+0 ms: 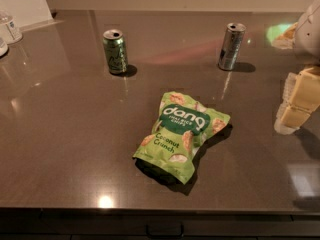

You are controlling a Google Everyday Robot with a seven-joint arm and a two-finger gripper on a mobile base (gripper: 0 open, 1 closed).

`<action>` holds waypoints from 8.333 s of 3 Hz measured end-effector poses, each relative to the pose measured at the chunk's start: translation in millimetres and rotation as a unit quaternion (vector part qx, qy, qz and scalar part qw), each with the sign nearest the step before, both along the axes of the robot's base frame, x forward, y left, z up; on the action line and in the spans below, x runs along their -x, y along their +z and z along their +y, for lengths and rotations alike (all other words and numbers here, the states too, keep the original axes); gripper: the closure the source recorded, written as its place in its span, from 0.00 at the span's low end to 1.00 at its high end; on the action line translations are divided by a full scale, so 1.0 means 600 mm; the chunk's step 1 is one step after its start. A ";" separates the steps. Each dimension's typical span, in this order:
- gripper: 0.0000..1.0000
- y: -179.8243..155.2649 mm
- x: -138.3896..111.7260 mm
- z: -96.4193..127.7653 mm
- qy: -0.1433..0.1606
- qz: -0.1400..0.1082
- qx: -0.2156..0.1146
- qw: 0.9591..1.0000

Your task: Move redbull can near green rice chip bag

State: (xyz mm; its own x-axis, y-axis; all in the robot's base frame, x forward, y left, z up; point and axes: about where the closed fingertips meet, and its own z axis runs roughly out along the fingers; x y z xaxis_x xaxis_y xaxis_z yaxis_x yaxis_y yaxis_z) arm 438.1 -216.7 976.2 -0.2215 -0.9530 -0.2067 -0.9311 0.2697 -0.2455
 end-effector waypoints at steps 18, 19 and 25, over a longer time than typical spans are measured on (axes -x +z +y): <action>1.00 -0.026 -0.309 0.016 -0.091 -0.010 -0.245 0.965; 1.00 -0.036 -0.247 0.032 -0.054 0.025 -0.242 0.969; 0.12 -0.082 -0.150 0.061 -0.010 0.054 -0.230 0.972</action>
Offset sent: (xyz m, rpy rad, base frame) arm 0.0266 -0.0025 0.0164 0.0846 0.0091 -0.0291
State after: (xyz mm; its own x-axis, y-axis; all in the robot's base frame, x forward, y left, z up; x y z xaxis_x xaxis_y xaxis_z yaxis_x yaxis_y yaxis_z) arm 528.0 -179.9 927.1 -0.2824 -0.7600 -0.5853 -0.9382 0.3460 0.0035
